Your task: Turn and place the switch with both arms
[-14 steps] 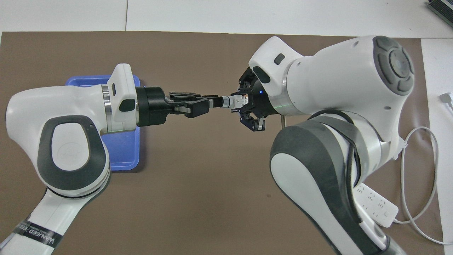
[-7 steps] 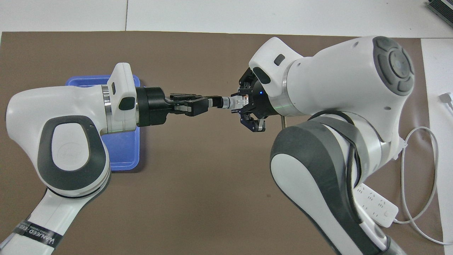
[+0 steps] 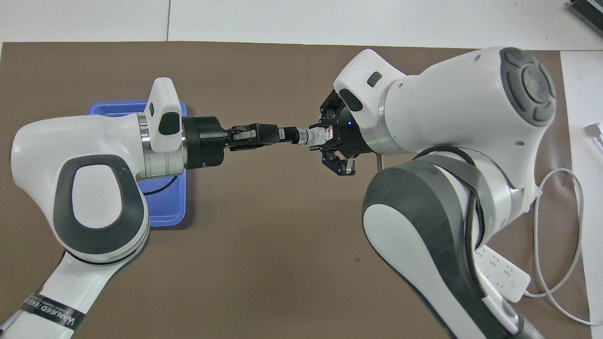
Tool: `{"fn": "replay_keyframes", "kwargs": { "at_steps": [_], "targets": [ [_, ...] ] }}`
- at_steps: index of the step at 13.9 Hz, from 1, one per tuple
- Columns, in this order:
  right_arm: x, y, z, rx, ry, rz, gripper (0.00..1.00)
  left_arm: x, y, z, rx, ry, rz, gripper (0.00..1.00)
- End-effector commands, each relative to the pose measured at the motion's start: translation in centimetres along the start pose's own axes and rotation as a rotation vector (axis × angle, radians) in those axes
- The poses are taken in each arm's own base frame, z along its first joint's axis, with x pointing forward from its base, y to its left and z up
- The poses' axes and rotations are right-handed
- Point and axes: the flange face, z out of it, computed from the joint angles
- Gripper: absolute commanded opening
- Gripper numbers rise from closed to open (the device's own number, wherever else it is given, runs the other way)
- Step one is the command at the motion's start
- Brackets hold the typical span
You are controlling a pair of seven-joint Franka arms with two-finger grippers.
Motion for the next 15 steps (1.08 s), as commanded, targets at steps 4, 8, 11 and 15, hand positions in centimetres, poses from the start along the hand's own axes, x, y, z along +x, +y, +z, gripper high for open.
{"fn": "replay_keyframes", "kwargs": {
  "at_steps": [4, 8, 11, 15],
  "targets": [
    [-0.41, -0.67, -0.26, 0.012, 0.018, -0.009, 0.0, -0.97, 0.69, 0.38, -0.009, 0.004, -0.377, 0.0],
    [-0.61, -0.64, -0.24, 0.015, 0.018, -0.005, 0.0, -0.79, 0.71, 0.22, -0.01, 0.019, -0.594, 0.0],
    [-0.61, -0.65, -0.23, 0.017, 0.018, -0.005, 0.0, -0.85, 0.97, 0.15, -0.009, 0.019, -0.762, 0.0],
    [-0.63, -0.7, -0.19, 0.021, 0.016, -0.005, 0.0, -0.67, 1.27, -0.24, -0.019, 0.034, -0.967, 0.0]
  ]
}}
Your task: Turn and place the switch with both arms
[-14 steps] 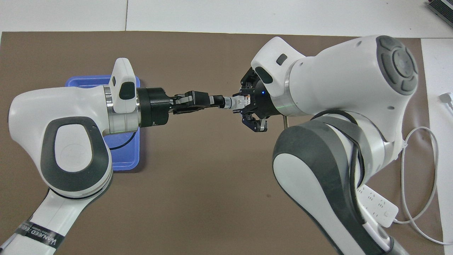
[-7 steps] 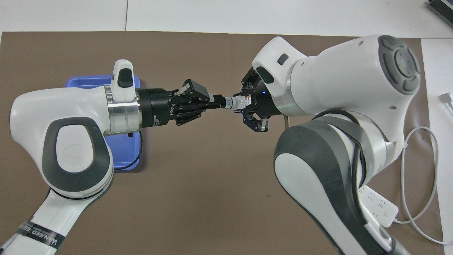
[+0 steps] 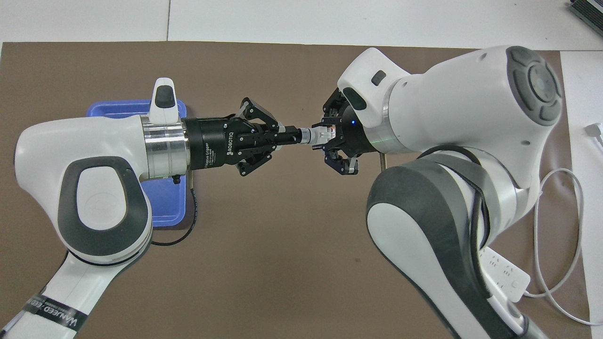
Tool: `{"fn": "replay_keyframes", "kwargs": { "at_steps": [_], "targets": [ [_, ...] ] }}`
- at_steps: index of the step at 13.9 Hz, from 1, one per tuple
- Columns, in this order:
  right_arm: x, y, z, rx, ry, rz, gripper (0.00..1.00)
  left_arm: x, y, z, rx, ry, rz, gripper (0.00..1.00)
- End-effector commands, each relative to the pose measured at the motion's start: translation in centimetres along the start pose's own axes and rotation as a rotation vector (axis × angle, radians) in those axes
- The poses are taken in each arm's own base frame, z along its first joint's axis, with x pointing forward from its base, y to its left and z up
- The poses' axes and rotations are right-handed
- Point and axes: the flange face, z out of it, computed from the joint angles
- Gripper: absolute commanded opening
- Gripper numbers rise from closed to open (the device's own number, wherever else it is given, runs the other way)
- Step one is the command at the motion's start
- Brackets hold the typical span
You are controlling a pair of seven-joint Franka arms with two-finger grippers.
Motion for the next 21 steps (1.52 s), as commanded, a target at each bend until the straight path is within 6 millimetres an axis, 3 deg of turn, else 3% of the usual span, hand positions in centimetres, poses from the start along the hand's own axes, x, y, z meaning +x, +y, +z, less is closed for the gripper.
{"fn": "replay_keyframes", "kwargs": {
  "at_steps": [1, 5, 14, 15, 16, 17, 21],
  "targets": [
    [-0.4, -0.8, 0.2, 0.024, 0.018, -0.011, 0.0, -1.3, 0.6, -0.7, -0.048, 0.033, -0.16, 0.0],
    [-0.3, -0.8, 0.1, 0.022, 0.017, -0.009, 0.0, -2.4, 0.7, 0.4, -0.091, 0.076, -0.305, 0.0],
    [-0.4, -0.8, 0.1, 0.024, 0.017, -0.008, 0.0, -2.4, 0.7, 0.3, -0.086, 0.079, -0.283, 0.0],
    [-0.4, -0.8, 0.1, 0.022, 0.017, -0.009, 0.17, -2.4, 0.7, 0.3, -0.087, 0.08, -0.28, 0.0],
    [-0.4, -0.8, 0.1, 0.024, 0.016, -0.006, 0.9, -2.4, 0.7, 0.3, -0.084, 0.08, -0.261, 0.0],
    [-0.4, -0.8, 0.1, 0.024, 0.016, -0.003, 1.0, -2.3, 0.7, 0.2, -0.081, 0.085, -0.244, 0.0],
    [0.2, -1.1, -0.6, 0.013, 0.018, 0.008, 1.0, -2.2, 0.7, 0.3, -0.066, 0.1, -0.223, 0.0]
  ]
}}
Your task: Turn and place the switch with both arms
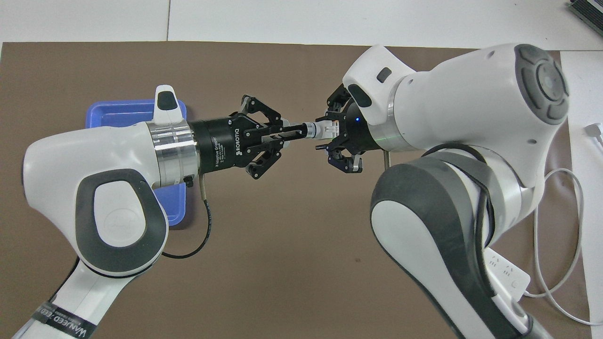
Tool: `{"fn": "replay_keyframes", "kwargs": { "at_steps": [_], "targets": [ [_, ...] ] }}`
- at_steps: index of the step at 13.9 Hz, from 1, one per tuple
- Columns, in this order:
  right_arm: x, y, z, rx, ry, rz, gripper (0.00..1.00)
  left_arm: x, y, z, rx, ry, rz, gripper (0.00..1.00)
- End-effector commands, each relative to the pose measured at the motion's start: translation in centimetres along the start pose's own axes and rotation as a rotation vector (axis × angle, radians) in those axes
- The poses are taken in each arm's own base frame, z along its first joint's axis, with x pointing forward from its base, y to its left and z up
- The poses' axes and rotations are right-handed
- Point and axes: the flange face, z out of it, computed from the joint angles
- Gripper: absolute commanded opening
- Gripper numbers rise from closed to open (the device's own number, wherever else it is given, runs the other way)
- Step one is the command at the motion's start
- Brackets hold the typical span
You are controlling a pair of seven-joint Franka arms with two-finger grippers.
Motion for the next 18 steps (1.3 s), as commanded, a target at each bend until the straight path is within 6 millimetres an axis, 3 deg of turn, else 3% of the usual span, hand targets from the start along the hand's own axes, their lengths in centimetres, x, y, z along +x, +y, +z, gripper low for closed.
{"fn": "replay_keyframes", "kwargs": {
  "at_steps": [1, 4, 11, 15, 18],
  "targets": [
    [0.3, -1.2, -0.5, 0.018, 0.019, 0.007, 1.0, -0.7, 0.2, -0.4, -0.019, 0.019, 0.026, 0.0],
    [0.4, -1.3, -0.3, 0.02, 0.018, 0.028, 1.0, -0.7, 0.2, -0.4, -0.01, 0.027, 0.037, 0.0],
    [-0.2, -1.0, -1.0, 0.007, 0.0, 0.03, 1.0, -0.3, -0.3, 0.2, 0.183, 0.228, 0.336, 0.0],
    [-0.9, -0.9, -1.7, -0.04, -0.13, 0.007, 1.0, 1.7, -1.0, -0.9, 0.39, 0.332, 0.569, 0.0],
    [-1.9, -0.9, -3.0, -0.042, -0.163, 0.055, 1.0, 4.5, -1.3, -3.5, 0.587, 0.385, 0.752, 0.0]
  ]
}}
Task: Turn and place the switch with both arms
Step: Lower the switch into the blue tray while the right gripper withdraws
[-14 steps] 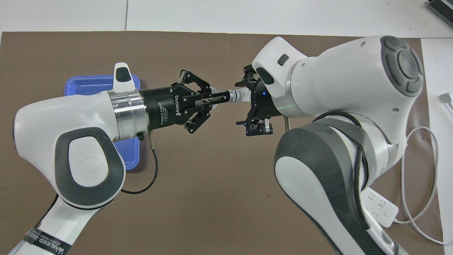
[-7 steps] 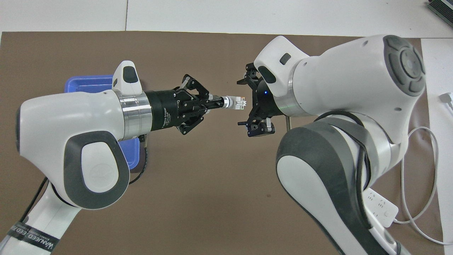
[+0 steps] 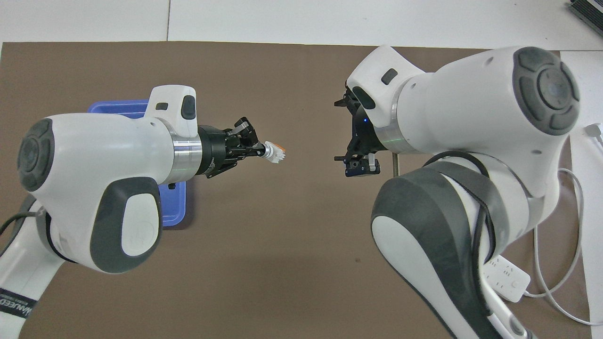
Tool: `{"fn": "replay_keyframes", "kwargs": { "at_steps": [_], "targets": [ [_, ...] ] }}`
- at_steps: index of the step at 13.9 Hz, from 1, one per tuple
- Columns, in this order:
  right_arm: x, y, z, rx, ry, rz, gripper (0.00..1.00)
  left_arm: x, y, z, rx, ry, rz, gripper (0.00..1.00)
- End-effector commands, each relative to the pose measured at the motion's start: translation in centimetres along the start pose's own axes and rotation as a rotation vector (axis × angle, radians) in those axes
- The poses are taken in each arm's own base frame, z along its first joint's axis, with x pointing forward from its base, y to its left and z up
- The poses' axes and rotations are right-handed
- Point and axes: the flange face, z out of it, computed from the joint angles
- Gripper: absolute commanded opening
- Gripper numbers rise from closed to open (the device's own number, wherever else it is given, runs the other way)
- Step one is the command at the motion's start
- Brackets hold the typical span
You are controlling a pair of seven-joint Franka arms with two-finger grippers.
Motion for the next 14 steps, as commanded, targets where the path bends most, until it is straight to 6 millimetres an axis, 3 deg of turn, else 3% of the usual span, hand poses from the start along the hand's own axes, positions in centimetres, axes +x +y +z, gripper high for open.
{"fn": "replay_keyframes", "kwargs": {
  "at_steps": [1, 4, 6, 7, 10, 12, 14],
  "targets": [
    [-2.0, -0.6, -1.3, 0.024, -0.046, 0.057, 1.0, 2.3, -3.3, -1.4, 0.148, 0.024, 0.183, 0.0],
    [-4.7, 0.0, -1.8, 0.05, -0.086, 0.21, 1.0, 4.7, -8.1, -2.3, 0.282, 0.028, 0.377, 0.0],
    [-6.5, 0.9, -2.5, 0.011, -0.135, 0.253, 1.0, 5.4, -12.3, -1.5, 0.379, 0.01, 0.506, 0.0],
    [-7.9, 1.3, -3.2, -0.012, -0.16, 0.315, 1.0, 6.7, -14.0, -2.0, 0.422, 0.009, 0.559, 0.0],
    [-11.5, 1.8, -5.1, -0.055, -0.208, 0.551, 1.0, 9.7, -18.2, -3.1, 0.451, -0.012, 0.62, 0.0],
    [-12.8, 1.6, -5.4, -0.051, -0.23, 0.715, 1.0, 11.2, -21.3, -3.0, 0.455, -0.003, 0.641, 0.0],
    [-14.0, 1.0, -6.9, -0.095, -0.276, 0.904, 1.0, 12.3, -24.1, -2.2, 0.456, 0.021, 0.669, 0.0]
  ]
}}
